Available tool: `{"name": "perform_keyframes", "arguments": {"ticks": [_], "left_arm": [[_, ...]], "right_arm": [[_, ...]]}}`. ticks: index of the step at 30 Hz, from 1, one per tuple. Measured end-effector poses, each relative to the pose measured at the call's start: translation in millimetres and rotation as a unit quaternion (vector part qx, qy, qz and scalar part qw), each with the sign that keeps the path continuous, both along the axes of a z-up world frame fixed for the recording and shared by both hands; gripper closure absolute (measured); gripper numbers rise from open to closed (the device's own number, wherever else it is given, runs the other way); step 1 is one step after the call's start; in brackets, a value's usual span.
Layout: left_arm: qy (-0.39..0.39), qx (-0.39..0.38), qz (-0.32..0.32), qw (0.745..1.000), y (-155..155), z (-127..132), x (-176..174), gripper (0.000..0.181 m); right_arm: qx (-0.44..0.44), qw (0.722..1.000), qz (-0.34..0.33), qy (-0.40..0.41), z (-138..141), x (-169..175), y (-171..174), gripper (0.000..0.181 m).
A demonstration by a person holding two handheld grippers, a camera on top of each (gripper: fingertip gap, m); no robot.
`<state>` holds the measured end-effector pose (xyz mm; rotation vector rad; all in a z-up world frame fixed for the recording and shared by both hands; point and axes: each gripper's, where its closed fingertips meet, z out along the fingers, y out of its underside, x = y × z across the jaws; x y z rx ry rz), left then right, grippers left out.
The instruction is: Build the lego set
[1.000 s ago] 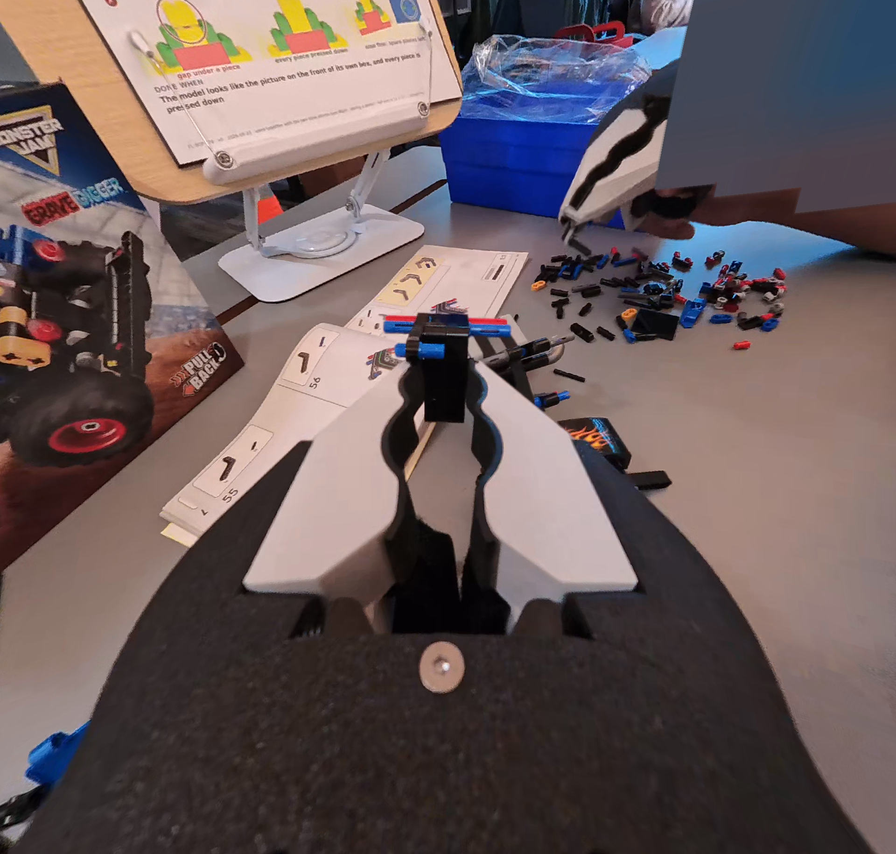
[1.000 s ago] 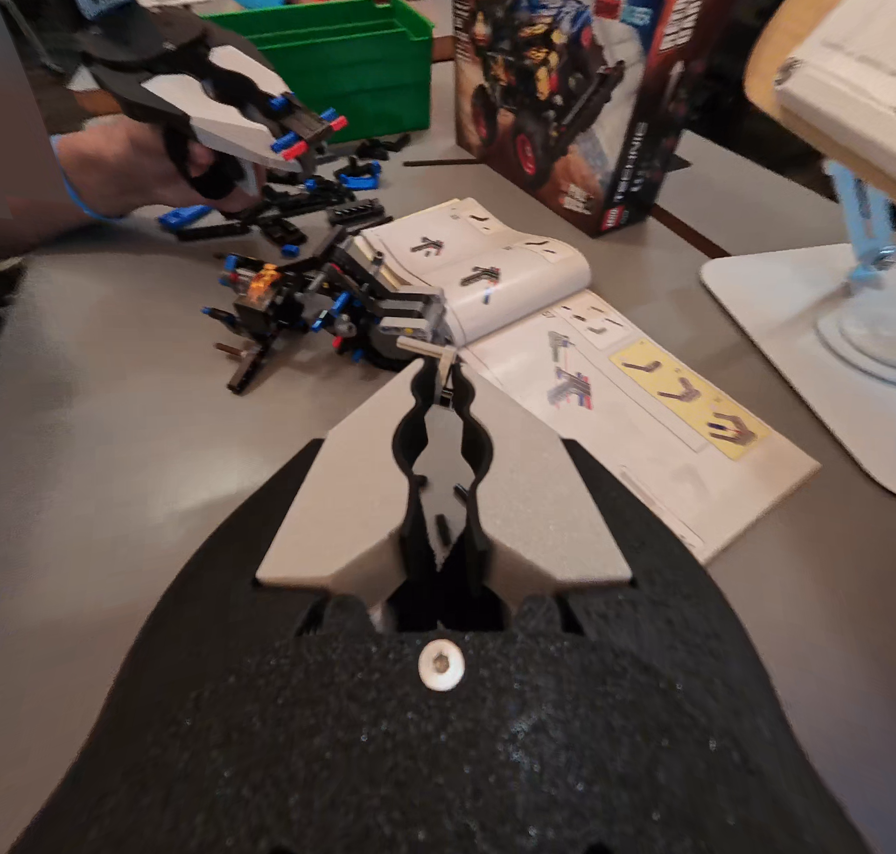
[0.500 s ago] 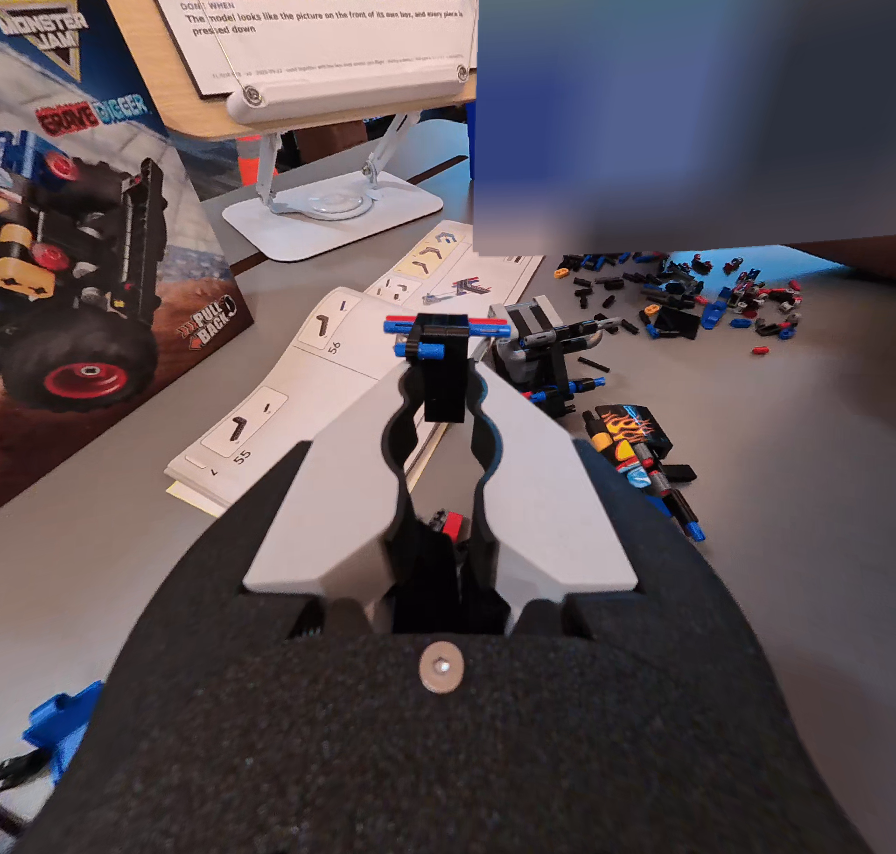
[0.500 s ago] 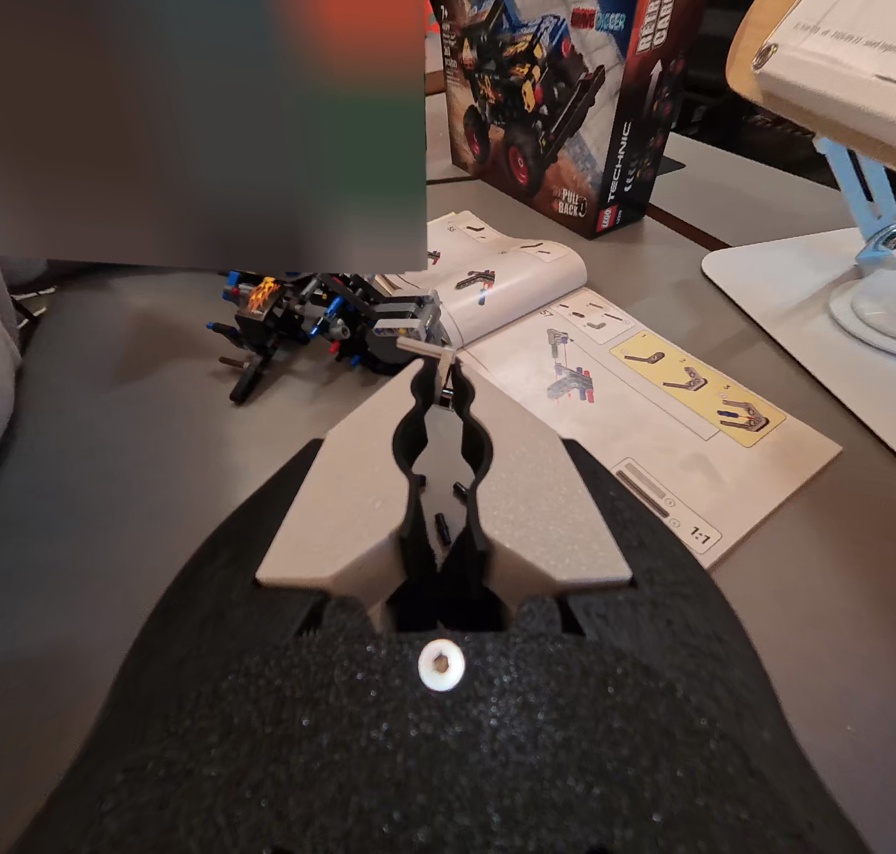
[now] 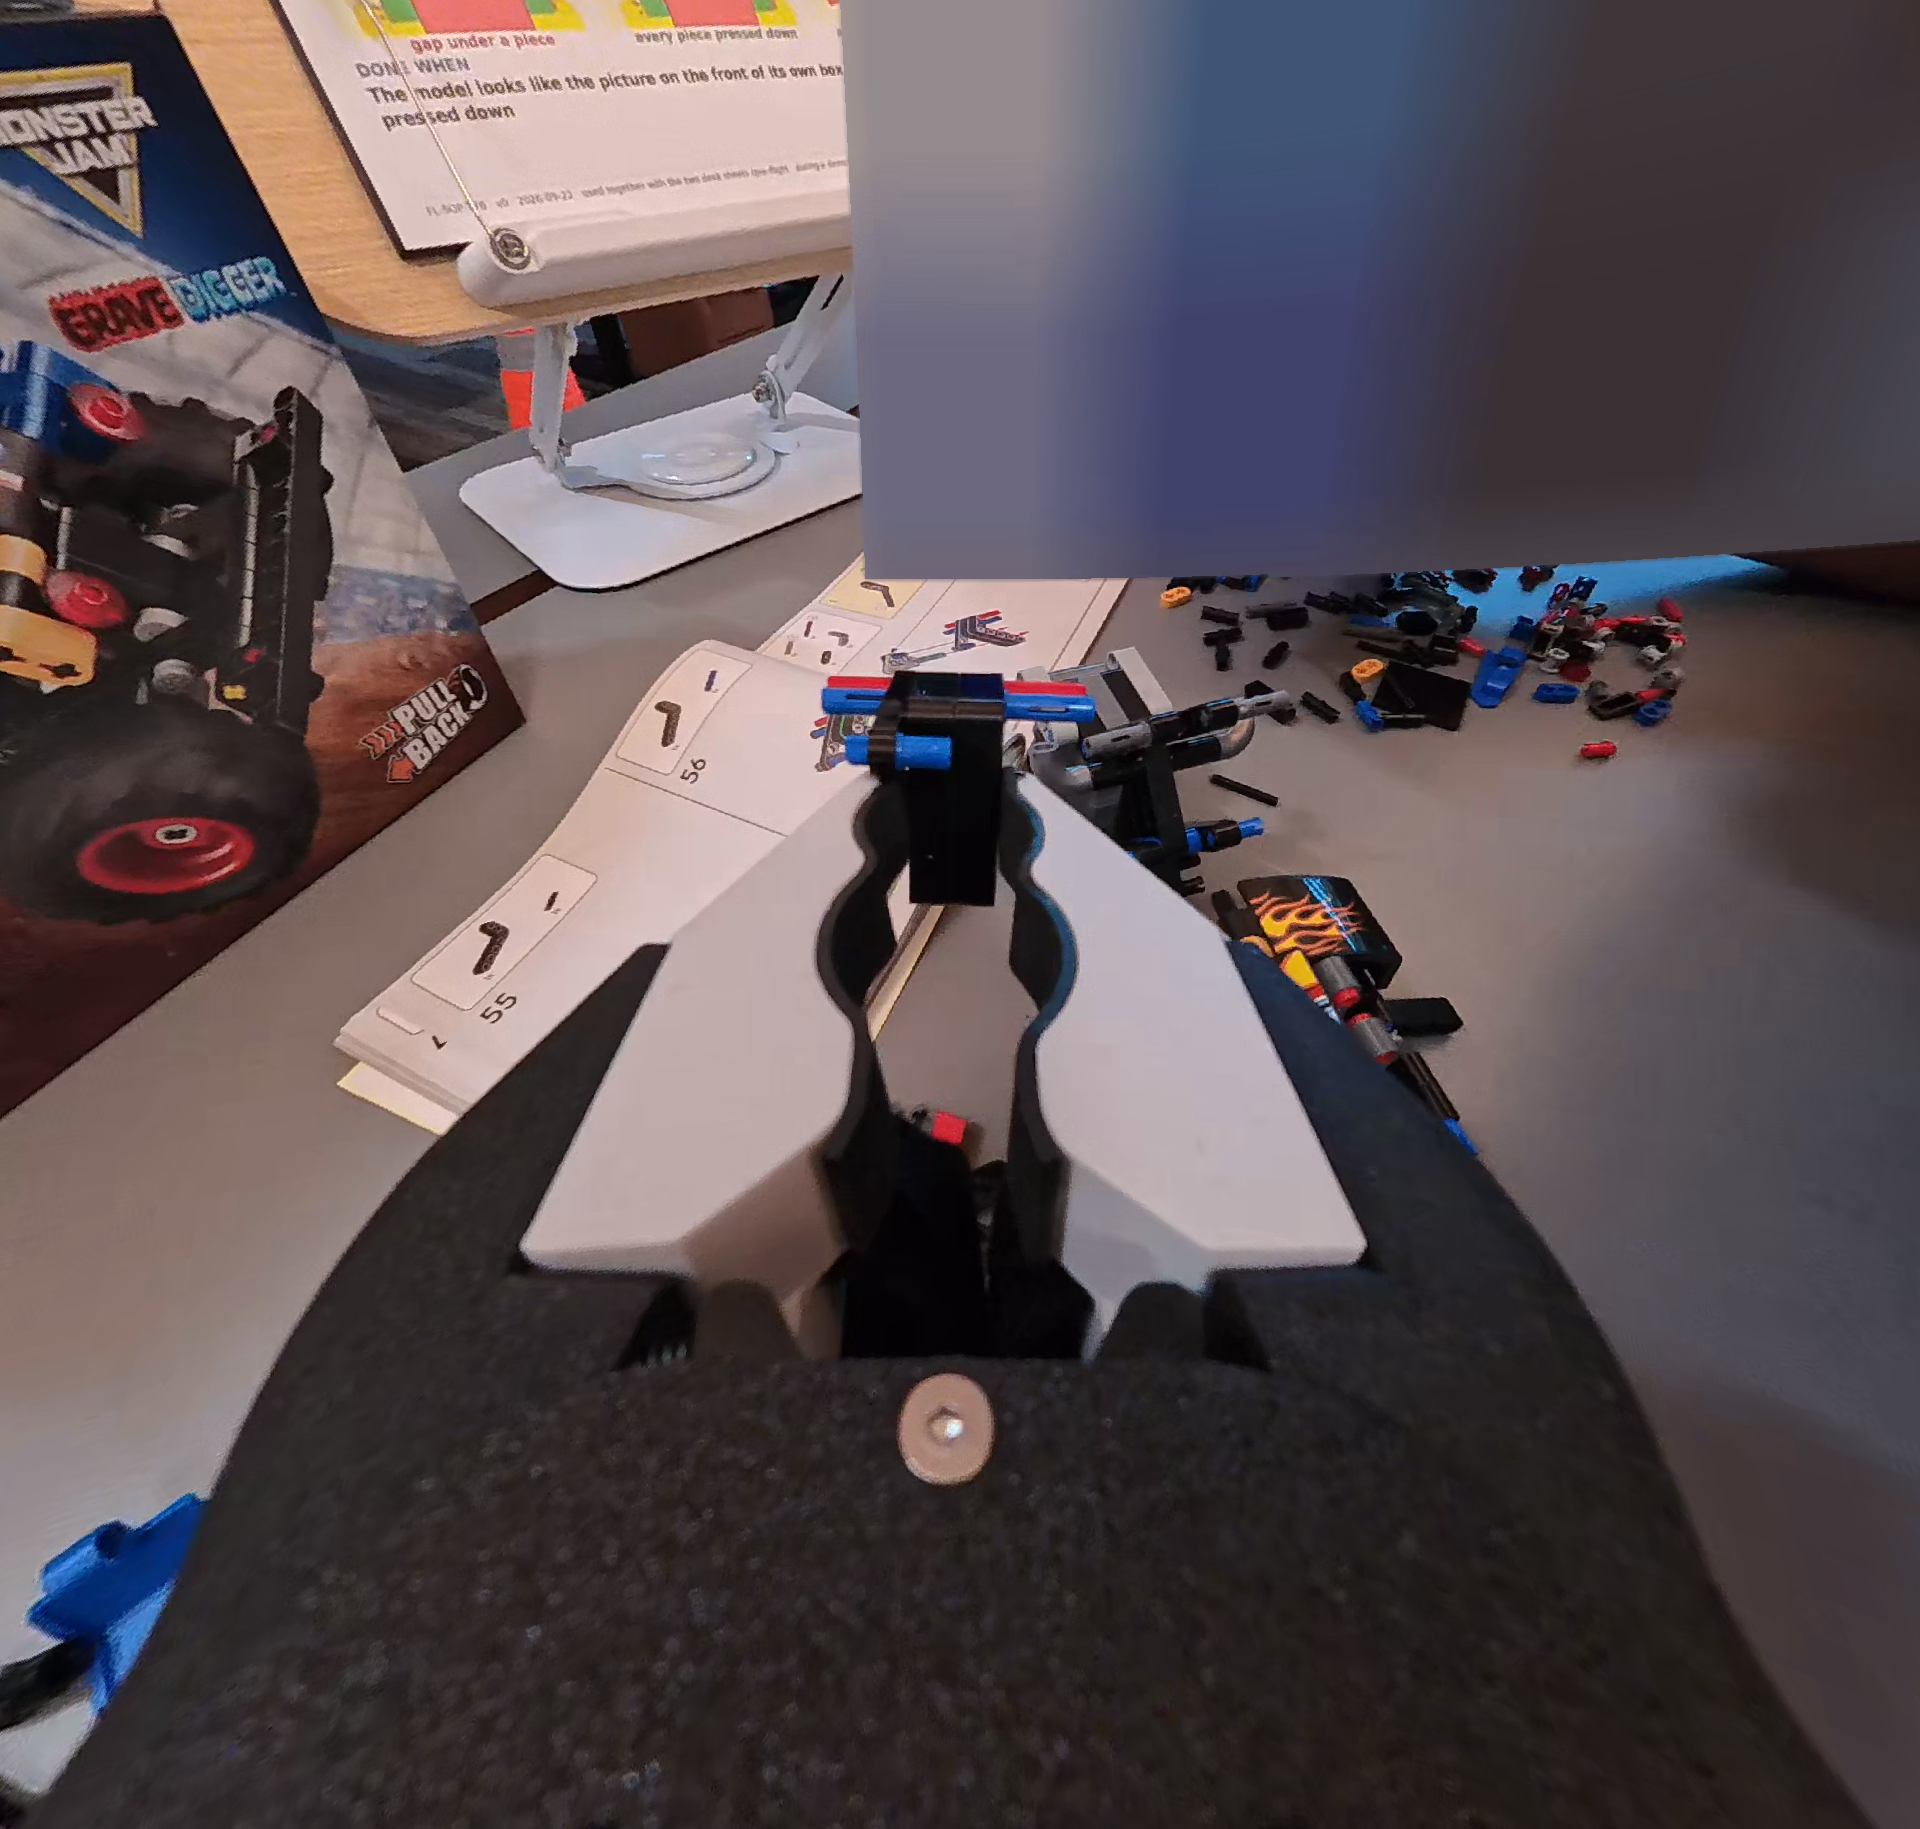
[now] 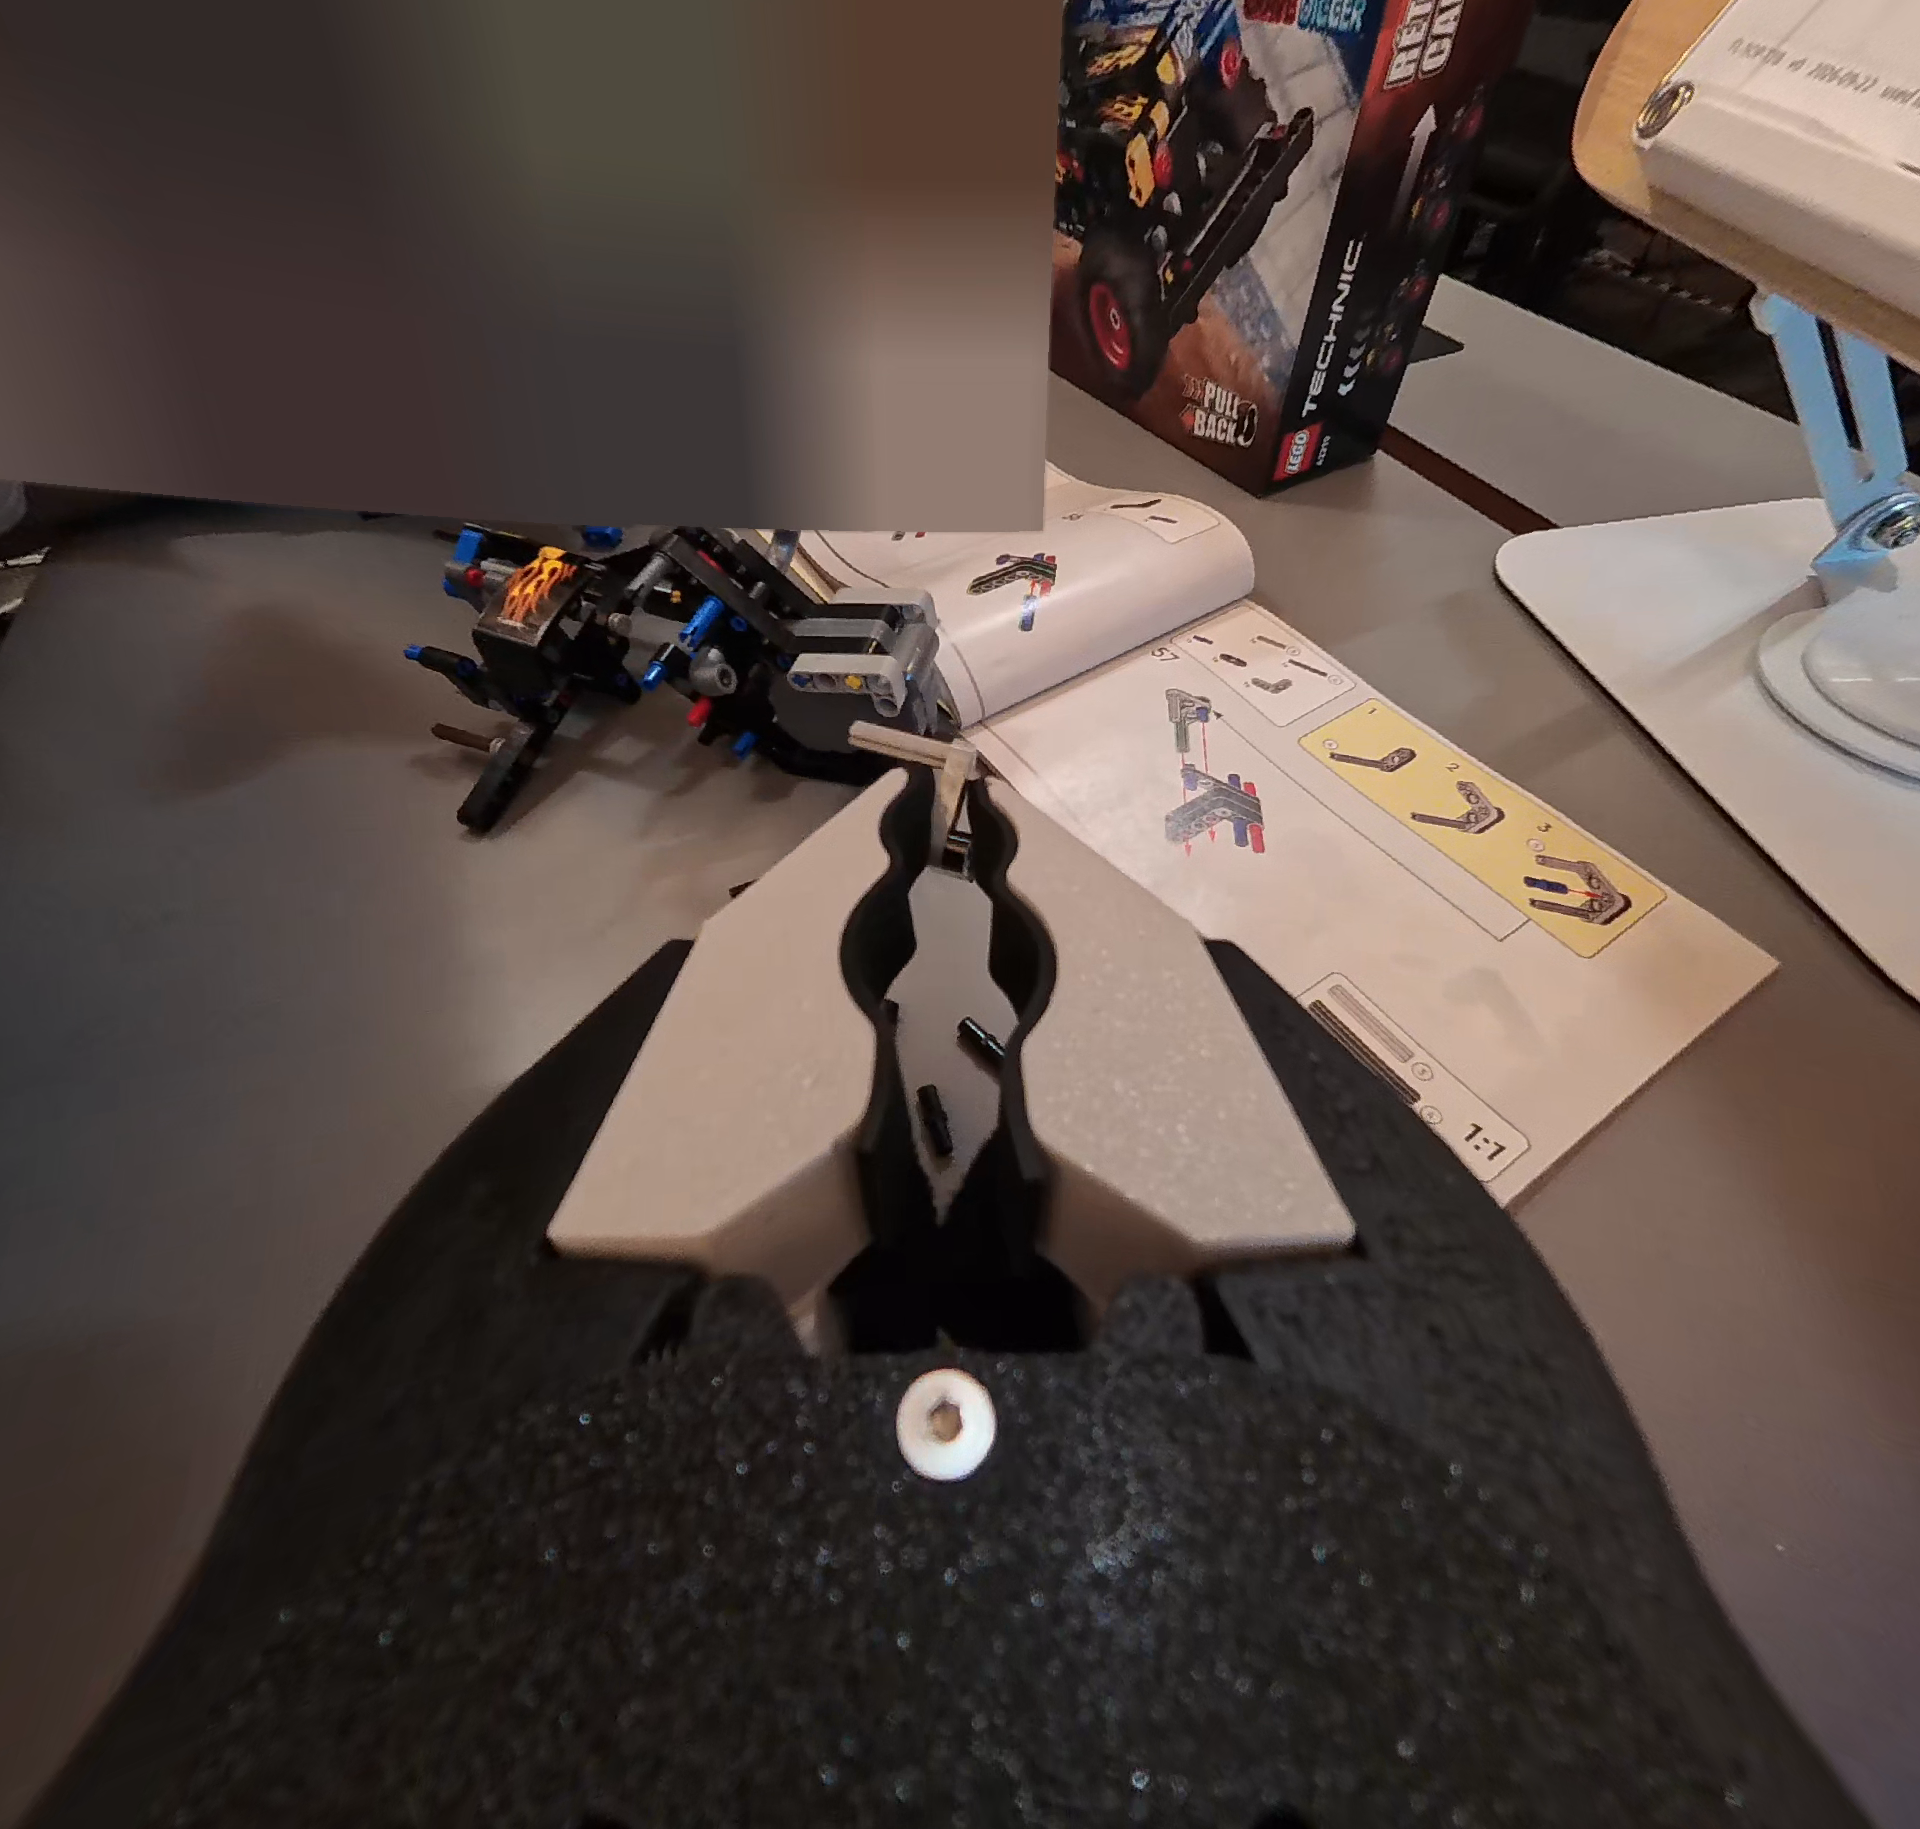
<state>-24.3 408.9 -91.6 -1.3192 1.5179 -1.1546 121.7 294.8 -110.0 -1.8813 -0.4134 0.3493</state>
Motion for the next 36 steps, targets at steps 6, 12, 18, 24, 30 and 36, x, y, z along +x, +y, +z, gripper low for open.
{"name": "perform_keyframes", "arguments": {"ticks": [6, 12, 18, 24, 30, 36], "left_arm": [[-0.003, -0.006, 0.002, 1.0, 1.9, 2.2, -0.6, 0.166], [0.002, -0.007, 0.002, 1.0, 2.7, -0.9, -0.1, 0.166], [0.006, -0.007, 0.0, 1.0, 1.6, -2.6, 0.2, 0.166], [0.006, -0.009, 0.001, 1.0, 2.6, -3.2, 0.3, 0.167], [0.008, -0.005, 0.0, 1.0, 1.8, -3.7, 0.5, 0.166], [0.006, -0.006, 0.0, 1.0, 1.3, -2.5, 0.4, 0.166]], "right_arm": [[-0.006, 1.0, 0.002, 0.01, -3.5, 0.4, 0.7, 0.175], [-0.007, 1.0, 0.003, 0.015, -2.8, 0.9, 0.3, 0.175], [-0.008, 1.0, 0.003, 0.011, -4.9, 1.1, 0.5, 0.175], [-0.007, 1.0, 0.002, 0.014, -5.6, 2.0, 1.0, 0.175], [-0.009, 1.0, 0.003, 0.013, -5.9, 1.1, 0.7, 0.175], [-0.01, 1.0, 0.003, 0.015, -6.8, 0.8, 0.8, 0.175]]}}
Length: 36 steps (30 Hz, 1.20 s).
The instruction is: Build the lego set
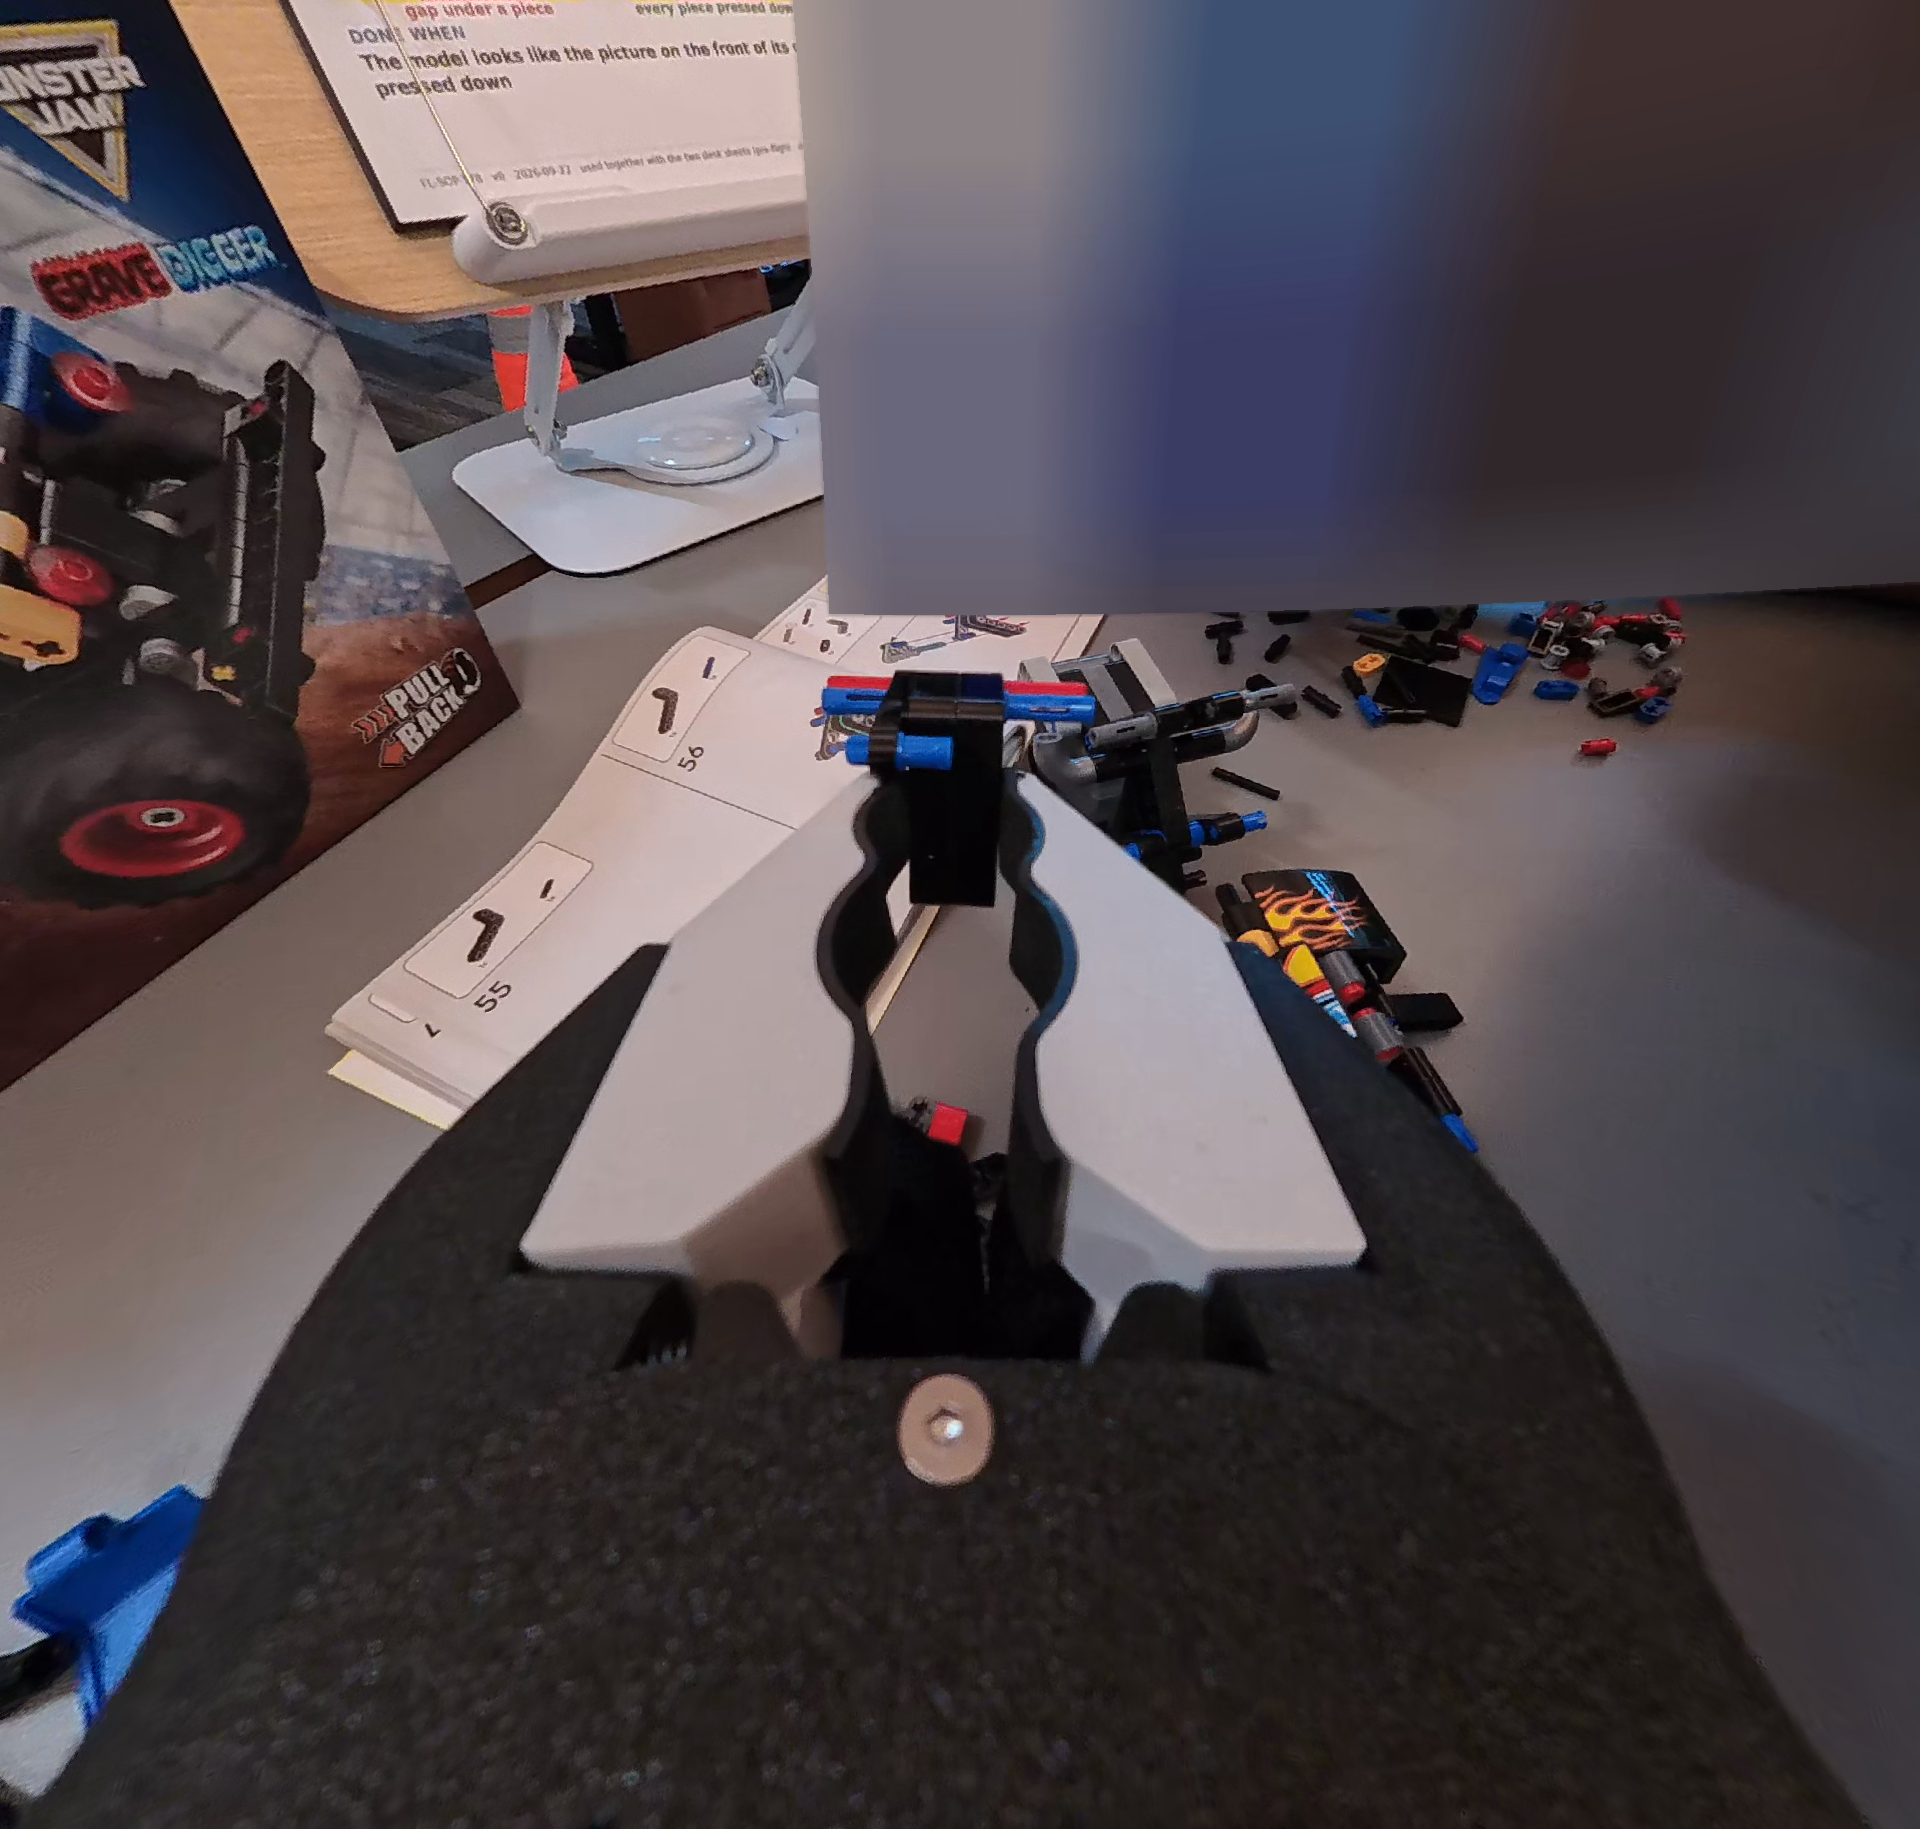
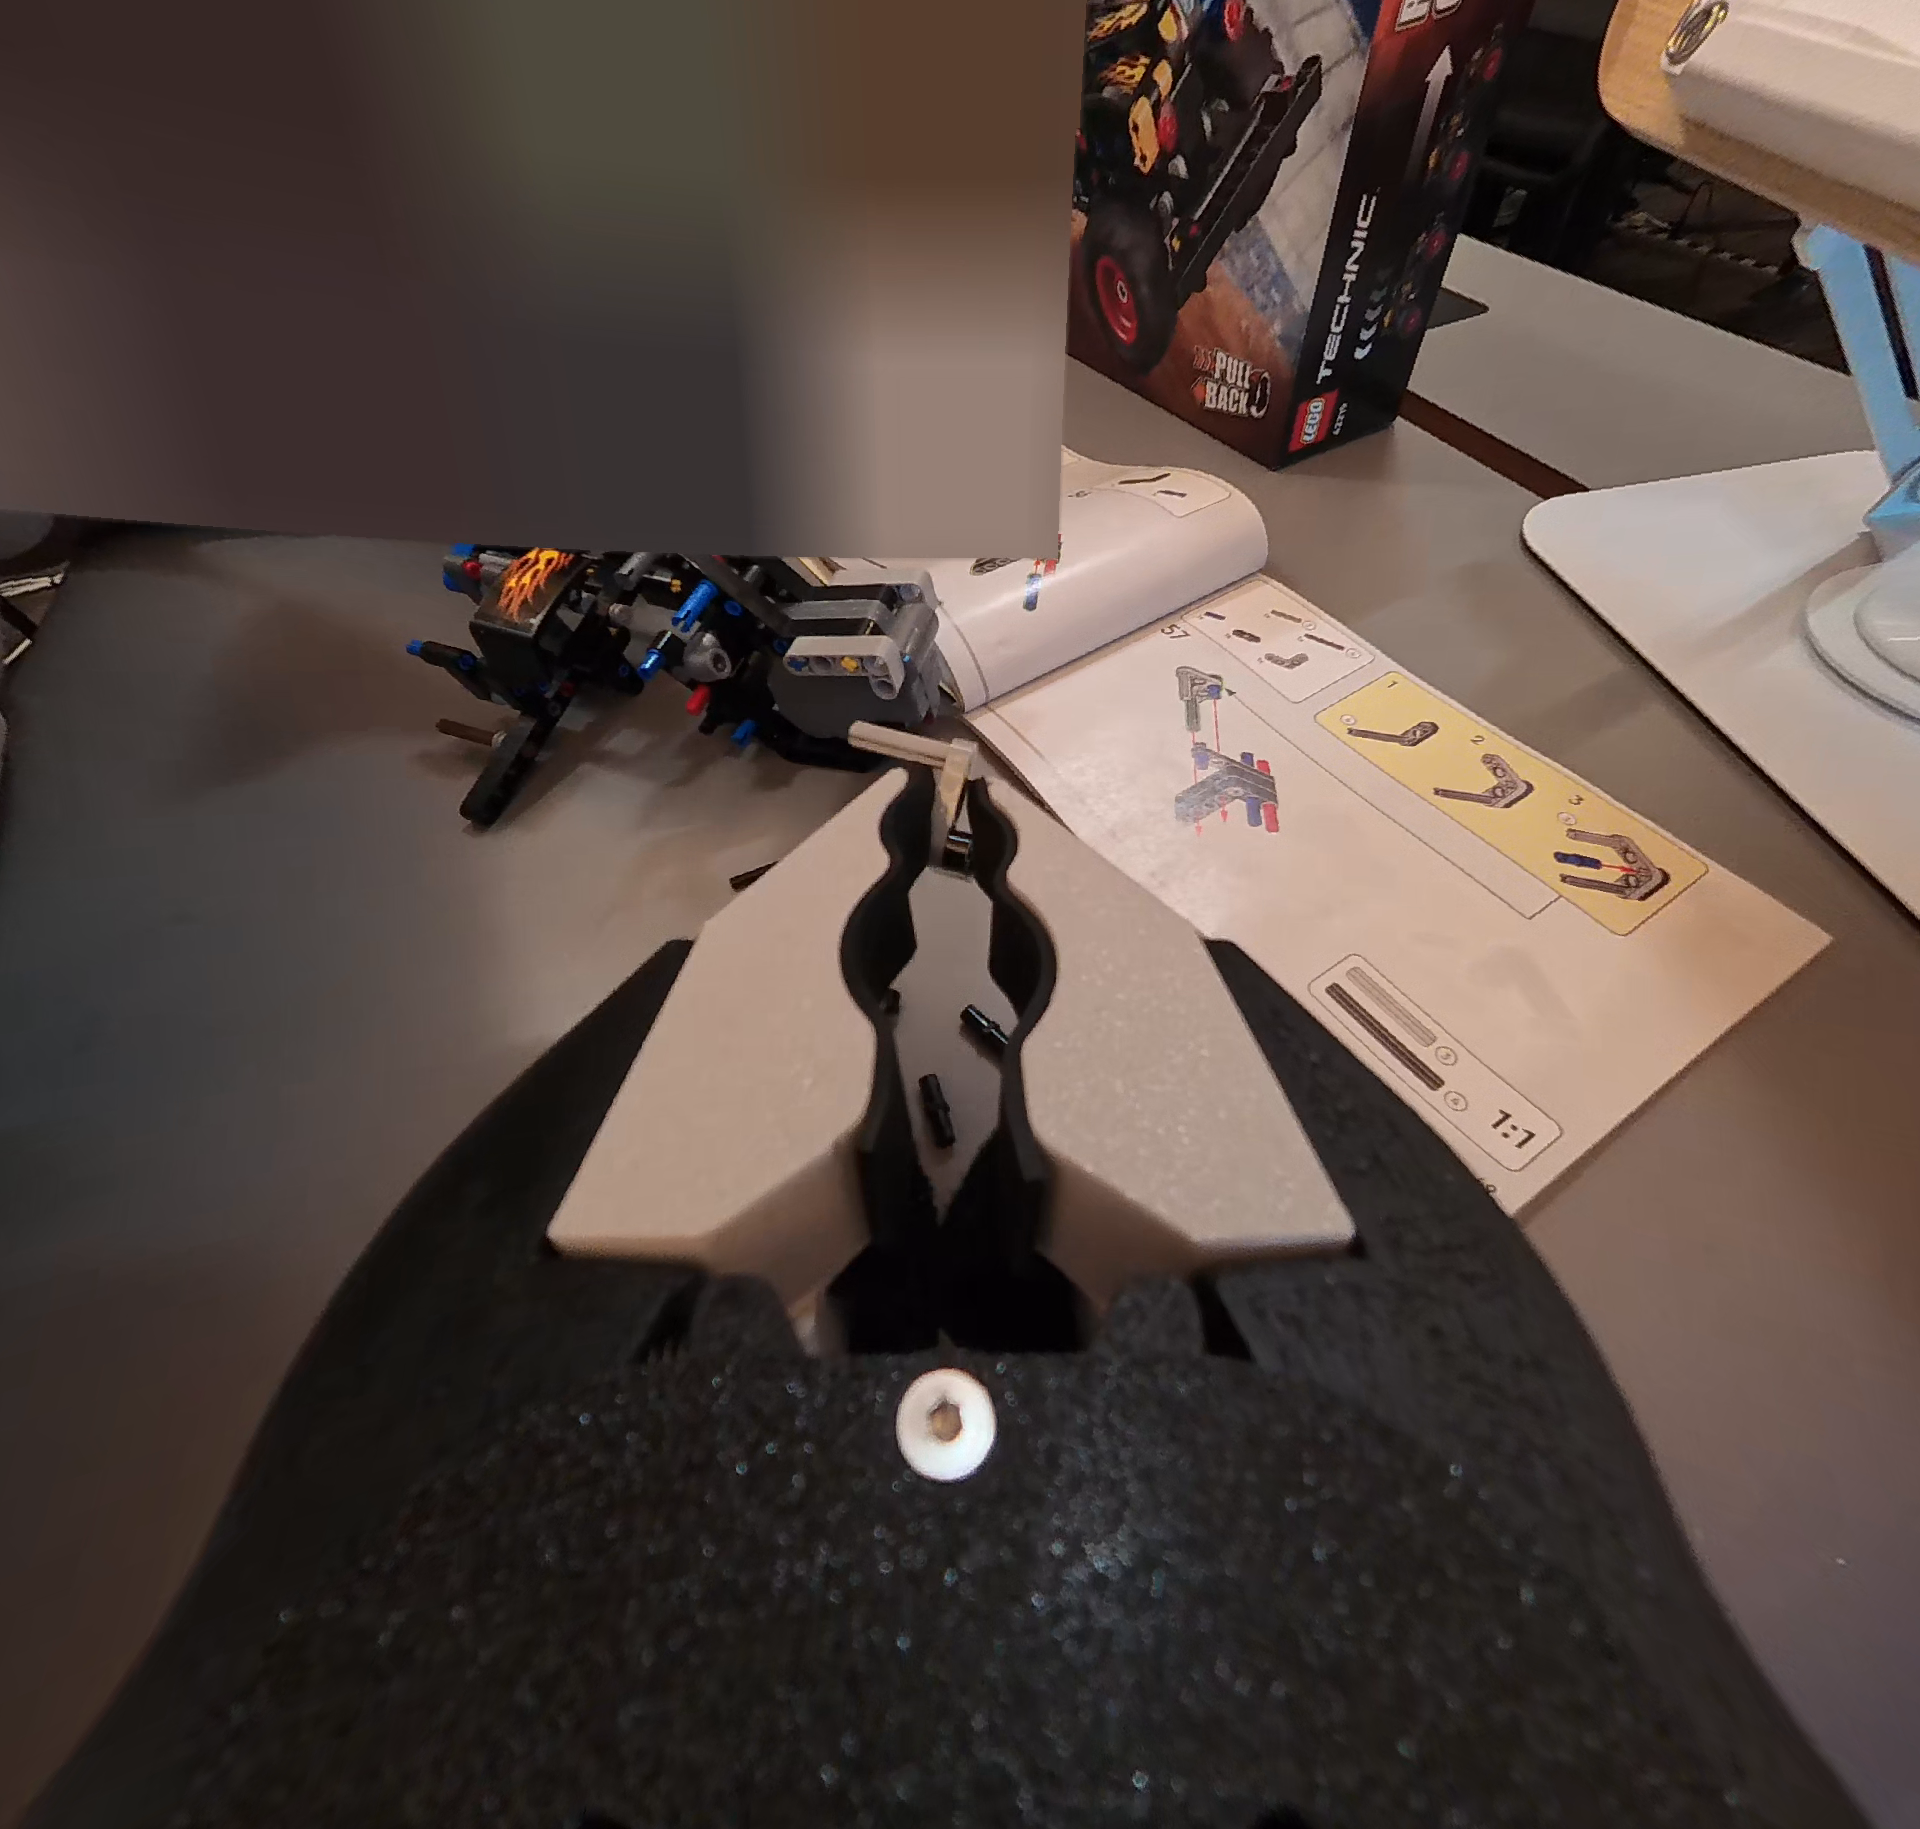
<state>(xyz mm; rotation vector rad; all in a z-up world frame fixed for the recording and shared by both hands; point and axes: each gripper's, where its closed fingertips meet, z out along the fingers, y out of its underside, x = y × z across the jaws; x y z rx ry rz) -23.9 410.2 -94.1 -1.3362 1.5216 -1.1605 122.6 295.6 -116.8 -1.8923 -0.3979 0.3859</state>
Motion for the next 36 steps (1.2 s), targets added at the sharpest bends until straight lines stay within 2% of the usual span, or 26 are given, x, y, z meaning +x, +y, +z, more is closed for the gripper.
{"name": "perform_keyframes", "arguments": {"ticks": [24, 28, 31, 33, 36], "left_arm": [[0.004, -0.003, -0.003, 1.0, -0.7, -2.4, 0.4, 0.166], [0.0, -0.002, -0.003, 1.0, -2.4, 2.6, -0.6, 0.167], [-0.013, 0.007, -0.008, 1.0, -8.6, 12.7, -2.3, 0.167], [-0.021, 0.02, -0.01, 1.0, -13.1, 18.8, -3.6, 0.167], [-0.029, 0.047, -0.009, 0.998, -17.2, 23.9, -4.6, 0.166]], "right_arm": [[-0.012, 1.0, 0.008, 0.008, -4.0, -4.2, -0.7, 0.175], [-0.064, 0.994, 0.082, 0.036, -12.6, -32.5, -12.7, 0.175], [-0.126, 0.972, 0.197, 0.031, -24.9, -78.4, -41.3, 0.175], [-0.142, 0.944, 0.298, 0.022, -24.1, -113.7, -72.8, 0.175], [-0.159, 0.93, 0.333, 0.0, -26.0, -138.1, -88.3, 0.175]]}}
